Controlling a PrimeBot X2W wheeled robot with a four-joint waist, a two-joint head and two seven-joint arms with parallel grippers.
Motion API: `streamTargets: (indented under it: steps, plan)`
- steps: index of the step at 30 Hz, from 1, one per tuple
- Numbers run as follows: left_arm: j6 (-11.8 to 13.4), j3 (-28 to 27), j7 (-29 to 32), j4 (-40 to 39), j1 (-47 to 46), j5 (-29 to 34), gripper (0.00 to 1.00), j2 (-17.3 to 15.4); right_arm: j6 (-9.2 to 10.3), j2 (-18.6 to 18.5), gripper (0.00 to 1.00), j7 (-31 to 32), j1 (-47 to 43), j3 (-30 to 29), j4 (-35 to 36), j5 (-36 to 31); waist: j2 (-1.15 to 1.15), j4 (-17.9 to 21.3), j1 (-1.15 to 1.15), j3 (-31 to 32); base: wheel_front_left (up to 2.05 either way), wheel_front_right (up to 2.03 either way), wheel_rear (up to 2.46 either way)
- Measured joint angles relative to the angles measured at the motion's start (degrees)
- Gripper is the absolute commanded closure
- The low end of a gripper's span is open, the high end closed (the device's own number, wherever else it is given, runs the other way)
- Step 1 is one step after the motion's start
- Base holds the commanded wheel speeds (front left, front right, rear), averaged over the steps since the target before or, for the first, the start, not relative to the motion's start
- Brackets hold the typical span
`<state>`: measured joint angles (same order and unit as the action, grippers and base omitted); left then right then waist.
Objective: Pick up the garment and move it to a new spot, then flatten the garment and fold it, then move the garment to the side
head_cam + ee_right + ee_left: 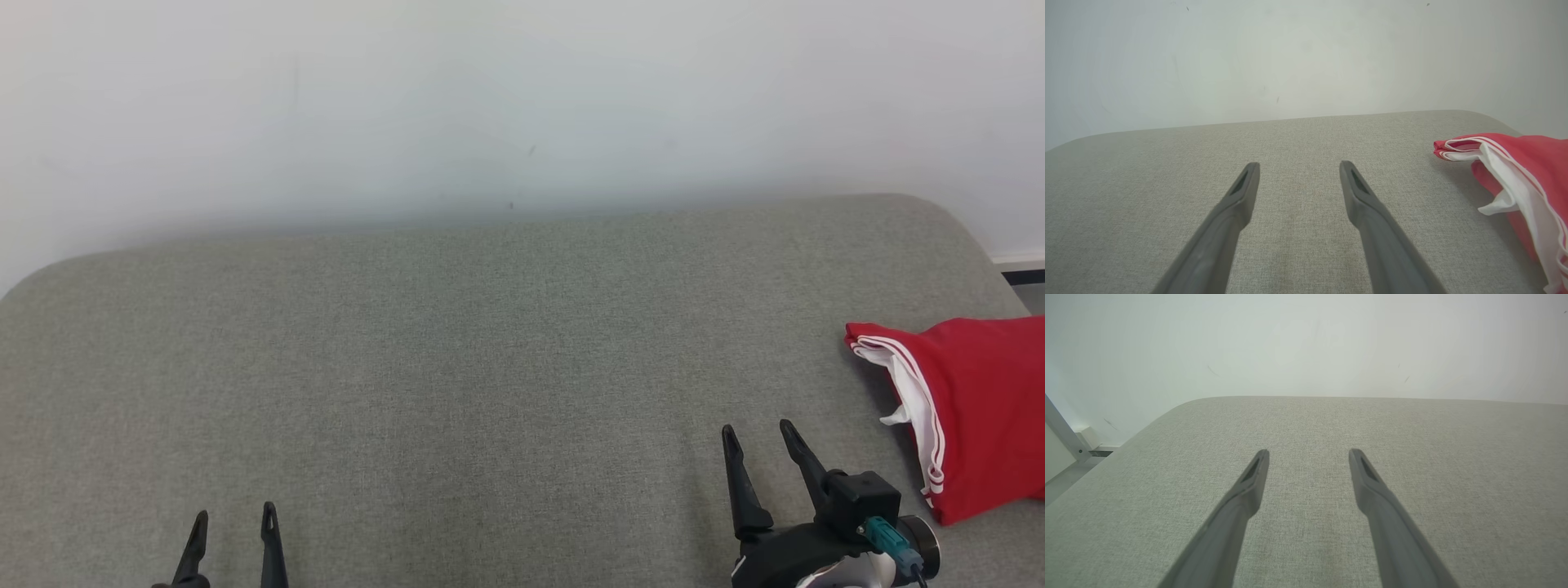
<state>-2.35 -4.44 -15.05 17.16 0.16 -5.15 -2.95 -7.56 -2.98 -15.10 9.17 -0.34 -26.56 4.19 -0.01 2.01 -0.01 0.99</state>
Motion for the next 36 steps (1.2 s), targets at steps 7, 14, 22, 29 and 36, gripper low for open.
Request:
streamTargets:
  steps: [7, 14, 22, 29, 36]
  plan:
    - [-0.11, -0.35, 0.0, -0.04, 0.73, -0.44, 0.0, 0.0, 0.0, 0.0, 0.0, 0.0, -0.61, 0.41, 0.01, 0.0, 0.0, 0.6, 0.01, 0.57, 0.0, 0.0, 0.0]
    - [-0.1, -0.21, 0.0, -0.11, 0.79, -0.83, 0.0, 0.0, 0.0, 0.0, 0.0, 0.0, -0.83, 0.68, 0.02, 0.26, 0.0, 1.06, 0.01, 0.31, 0.0, 0.0, 0.0]
    - [-0.69, -0.11, 0.24, 1.8, 1.19, -2.02, 1.0, 0.27, 0.0, 0.02, 1.0, 0.18, -1.93, 0.65, -1.6, 0.32, 0.01, 1.01, 0.01, 0.21, 0.0, 0.0, 0.0]
    - [-0.75, -0.62, 2.27, 3.34, 1.22, -6.97, 1.0, 0.59, 0.0, 0.01, 1.0, 2.26, -3.21, -0.29, -2.53, 5.54, 0.01, 0.89, 0.01, 0.15, 0.0, 0.0, 0.0]
    - [-1.22, -0.62, 4.01, 2.68, 0.98, -14.97, 1.0, 0.59, 0.0, 0.02, 1.0, 3.97, -3.22, -0.62, -0.96, 13.71, 0.0, 0.72, 0.01, 0.07, 0.0, 0.0, 0.0]
